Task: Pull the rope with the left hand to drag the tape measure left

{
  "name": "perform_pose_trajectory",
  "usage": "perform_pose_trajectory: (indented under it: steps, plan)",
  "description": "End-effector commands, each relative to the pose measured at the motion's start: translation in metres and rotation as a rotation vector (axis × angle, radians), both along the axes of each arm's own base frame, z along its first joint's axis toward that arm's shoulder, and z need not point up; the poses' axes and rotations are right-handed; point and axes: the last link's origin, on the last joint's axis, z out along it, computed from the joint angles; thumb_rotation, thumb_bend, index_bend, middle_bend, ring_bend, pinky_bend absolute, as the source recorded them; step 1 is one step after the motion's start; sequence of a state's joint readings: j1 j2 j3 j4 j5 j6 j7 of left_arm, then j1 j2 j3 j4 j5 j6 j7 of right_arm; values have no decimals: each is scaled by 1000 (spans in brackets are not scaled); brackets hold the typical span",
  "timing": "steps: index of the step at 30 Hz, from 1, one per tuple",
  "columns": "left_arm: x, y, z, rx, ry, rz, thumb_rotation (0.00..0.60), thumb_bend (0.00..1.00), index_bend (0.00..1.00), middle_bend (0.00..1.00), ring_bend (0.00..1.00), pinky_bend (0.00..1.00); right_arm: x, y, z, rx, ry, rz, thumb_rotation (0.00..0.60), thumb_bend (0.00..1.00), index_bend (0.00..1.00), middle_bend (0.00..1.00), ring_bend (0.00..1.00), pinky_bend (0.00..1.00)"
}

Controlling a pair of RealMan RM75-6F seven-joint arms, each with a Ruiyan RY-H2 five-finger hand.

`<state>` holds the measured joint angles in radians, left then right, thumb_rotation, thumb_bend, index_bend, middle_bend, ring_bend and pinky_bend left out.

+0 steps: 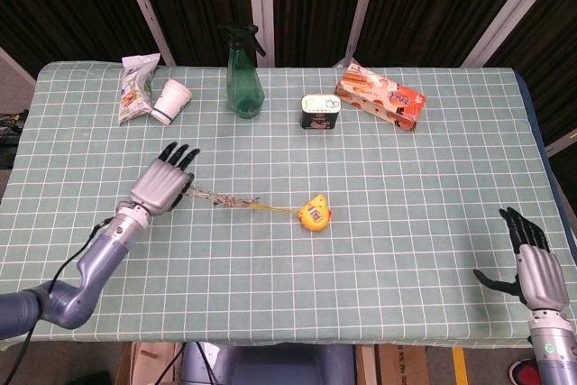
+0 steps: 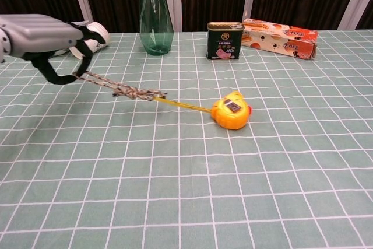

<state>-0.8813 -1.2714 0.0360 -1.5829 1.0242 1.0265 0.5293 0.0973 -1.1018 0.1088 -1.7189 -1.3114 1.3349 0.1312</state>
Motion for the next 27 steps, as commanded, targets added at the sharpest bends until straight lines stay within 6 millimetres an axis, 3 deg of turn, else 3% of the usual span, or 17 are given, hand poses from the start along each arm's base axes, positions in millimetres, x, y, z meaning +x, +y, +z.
perform_pose_trajectory:
  steps: [1, 5, 16, 27]
  plan:
    - [-25, -5, 17, 37, 17, 48, 600, 537, 590, 38, 0, 0, 0, 0, 0, 1, 0, 0, 600, 184, 0, 0, 0, 0]
    - [-57, -10, 39, 89, 57, 111, 600, 538, 590, 38, 0, 0, 0, 0, -1, 3, -1, -1, 600, 184, 0, 0, 0, 0]
    - [-123, -22, 92, 228, 167, 232, 600, 541, 591, 39, 0, 0, 1, -1, -4, 11, -7, -4, 600, 184, 0, 0, 0, 0]
    - [-147, -24, 102, 260, 179, 297, 600, 529, 565, 27, 0, 0, 2, -1, -4, 12, -6, -2, 600, 184, 0, 0, 0, 0]
